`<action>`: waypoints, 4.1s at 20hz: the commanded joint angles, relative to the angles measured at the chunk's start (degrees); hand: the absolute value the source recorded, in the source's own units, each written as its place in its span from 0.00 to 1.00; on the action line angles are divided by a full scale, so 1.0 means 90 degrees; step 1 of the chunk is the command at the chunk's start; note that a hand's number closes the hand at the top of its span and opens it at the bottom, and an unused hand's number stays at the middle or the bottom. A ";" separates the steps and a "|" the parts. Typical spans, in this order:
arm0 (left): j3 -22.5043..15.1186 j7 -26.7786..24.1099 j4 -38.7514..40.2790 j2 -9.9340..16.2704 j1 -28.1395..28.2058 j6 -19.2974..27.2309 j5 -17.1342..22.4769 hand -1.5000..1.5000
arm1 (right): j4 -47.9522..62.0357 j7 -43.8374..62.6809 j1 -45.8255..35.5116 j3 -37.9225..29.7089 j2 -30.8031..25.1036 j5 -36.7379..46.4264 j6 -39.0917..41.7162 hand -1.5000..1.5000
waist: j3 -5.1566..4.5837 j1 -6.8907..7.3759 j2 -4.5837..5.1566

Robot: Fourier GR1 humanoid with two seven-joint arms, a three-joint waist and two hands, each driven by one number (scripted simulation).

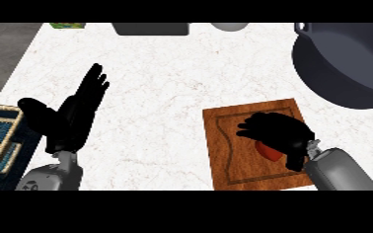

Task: Pick the bell pepper from the cutting board and place it in the pot

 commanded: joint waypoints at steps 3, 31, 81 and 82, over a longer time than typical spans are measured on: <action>0.0034 -0.0271 -0.0109 -0.0003 0.0324 -0.0144 -0.0022 0.50 | 0.0622 -0.0780 -0.0397 -0.0160 0.0446 -0.0214 -0.0372 1.00 | 0.0001 0.0041 0.0006; -0.0007 0.0130 -0.0014 -0.0236 -0.0044 0.0065 -0.0251 0.50 | -0.0206 0.5052 0.0210 -0.6880 -0.0482 -0.1511 -0.1243 1.00 | -0.0004 -0.0118 -0.0024; 0.0223 0.0199 -0.0048 -0.0194 -0.0285 -0.0315 -0.0106 0.50 | 0.6577 0.3630 -0.4639 -0.7379 -0.1265 -0.3265 -0.4671 0.00 | 0.0019 0.0210 0.0089; 0.0044 0.0118 0.0015 -0.0335 -0.0244 -0.0218 -0.0266 0.50 | 0.6473 0.3544 -0.4705 -0.7483 -0.1380 -0.3319 -0.4944 0.00 | 0.0021 0.0206 0.0098</action>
